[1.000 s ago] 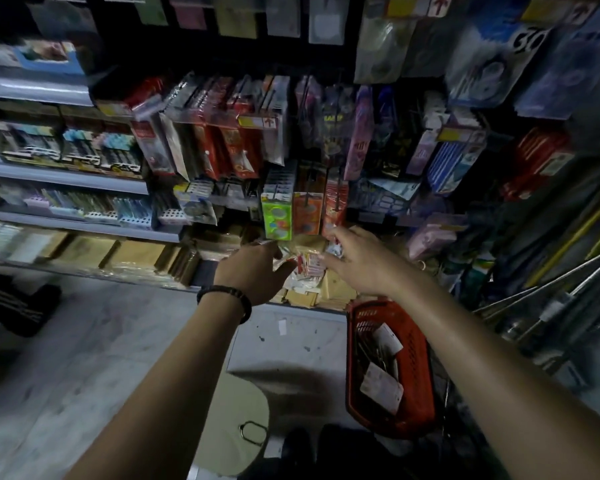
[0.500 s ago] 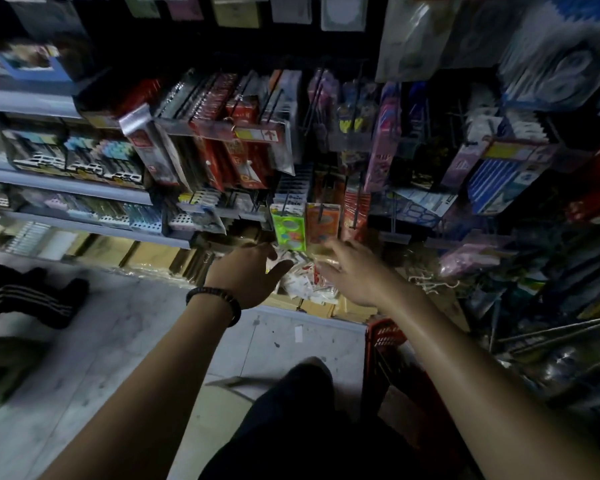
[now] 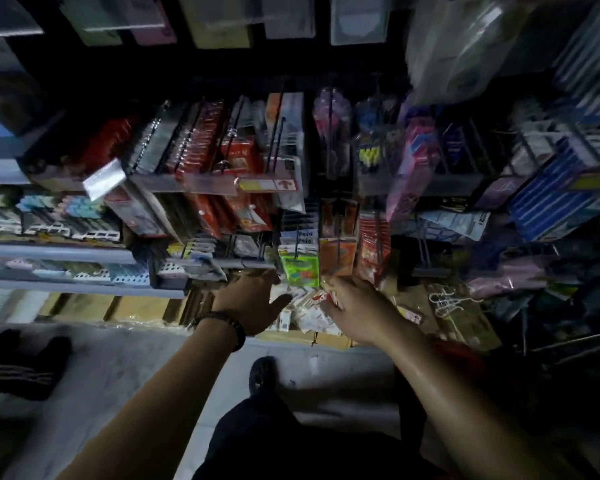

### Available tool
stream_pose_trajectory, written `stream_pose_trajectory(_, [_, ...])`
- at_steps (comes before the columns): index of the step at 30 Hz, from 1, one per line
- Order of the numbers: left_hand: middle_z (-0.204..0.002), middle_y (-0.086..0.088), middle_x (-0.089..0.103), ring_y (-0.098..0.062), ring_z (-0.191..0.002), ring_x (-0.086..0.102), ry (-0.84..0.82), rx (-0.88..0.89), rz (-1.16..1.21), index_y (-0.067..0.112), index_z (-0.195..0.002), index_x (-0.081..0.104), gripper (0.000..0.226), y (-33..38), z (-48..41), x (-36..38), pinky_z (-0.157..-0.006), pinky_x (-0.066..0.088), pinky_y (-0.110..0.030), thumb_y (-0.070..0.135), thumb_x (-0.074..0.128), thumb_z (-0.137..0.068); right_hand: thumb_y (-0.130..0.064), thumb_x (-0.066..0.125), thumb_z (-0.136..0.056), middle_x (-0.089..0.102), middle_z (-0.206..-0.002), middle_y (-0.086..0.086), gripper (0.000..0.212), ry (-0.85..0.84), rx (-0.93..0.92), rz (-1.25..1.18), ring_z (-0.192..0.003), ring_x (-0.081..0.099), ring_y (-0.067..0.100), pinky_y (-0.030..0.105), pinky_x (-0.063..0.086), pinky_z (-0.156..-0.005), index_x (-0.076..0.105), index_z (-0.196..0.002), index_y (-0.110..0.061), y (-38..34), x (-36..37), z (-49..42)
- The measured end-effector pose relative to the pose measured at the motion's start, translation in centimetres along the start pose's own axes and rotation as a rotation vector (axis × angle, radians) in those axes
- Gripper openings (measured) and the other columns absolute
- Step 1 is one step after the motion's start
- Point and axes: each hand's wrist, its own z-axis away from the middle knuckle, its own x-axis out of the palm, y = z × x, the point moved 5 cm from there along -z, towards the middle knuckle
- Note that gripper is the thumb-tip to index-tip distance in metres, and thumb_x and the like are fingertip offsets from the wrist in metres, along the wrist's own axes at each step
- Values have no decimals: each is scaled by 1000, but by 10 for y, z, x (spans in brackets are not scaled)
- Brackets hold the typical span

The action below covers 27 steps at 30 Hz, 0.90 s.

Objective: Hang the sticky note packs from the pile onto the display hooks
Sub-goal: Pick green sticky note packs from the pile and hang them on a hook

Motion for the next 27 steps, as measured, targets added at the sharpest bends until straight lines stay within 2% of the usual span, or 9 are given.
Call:
stream_pose_trajectory(3, [-143,-3,65,-31,-124,66,-66,74,-47,31,-145,55,51,-33,-35,13,-100,56,-45,61,50,-105,-51,48,-106,54,-147,7,49,11,102,19,-133,55,35,50,52,-99,40,-150,-31,-13,27,-41])
stream_pose_trajectory(6, [-141,-5,64,-33,-125,64,-171,114,-38,30,-142,55,47,-60,-60,25,-100,55,-45,58,51,-105,-47,50,-107,60,-136,12,45,-22,201,16,-125,58,37,45,52,-92,45,-147,-26,-24,49,-66])
stream_pose_trajectory(11, [-141,-7,63,-34,-128,61,-233,139,-59,28,-141,54,47,-79,-86,45,-100,53,-43,58,53,-104,-49,53,-105,54,-146,13,55,-90,305,-13,-133,54,36,47,50,-104,46,-153,-23,-23,78,-84])
stream_pose_trajectory(15, [-139,-2,65,-30,-127,63,-204,155,-4,33,-136,59,43,-79,-99,82,-102,52,-43,59,50,-103,-51,54,-104,44,-160,12,62,-108,316,-37,-138,50,35,47,49,-107,39,-159,-28,0,107,-96])
stream_pose_trajectory(18, [-138,1,65,-29,-124,65,-176,181,36,36,-132,60,34,-79,-127,135,-100,54,-43,50,48,-104,-50,54,-105,47,-155,10,66,-67,309,-12,-138,49,34,45,47,-108,33,-163,-29,40,144,-121])
stream_pose_trajectory(20, [-136,0,64,-31,-123,64,-157,213,23,36,-133,59,33,-86,-150,178,-99,55,-45,47,47,-105,-49,53,-105,49,-152,10,63,-23,306,14,-135,49,35,45,48,-104,35,-161,-28,69,176,-141])
stream_pose_trajectory(23, [-134,-1,64,-33,-123,63,-108,261,3,36,-135,58,35,-102,-180,242,-98,54,-47,48,49,-104,-47,55,-102,53,-144,9,50,48,297,26,-129,54,36,46,51,-98,47,-145,-23,105,228,-166])
stream_pose_trajectory(27, [-132,-5,66,-35,-119,66,-85,284,60,34,-136,59,36,-128,-180,305,-95,56,-47,48,57,-102,-47,57,-100,58,-135,11,41,121,256,-19,-126,55,37,48,51,-98,50,-135,-26,128,283,-175])
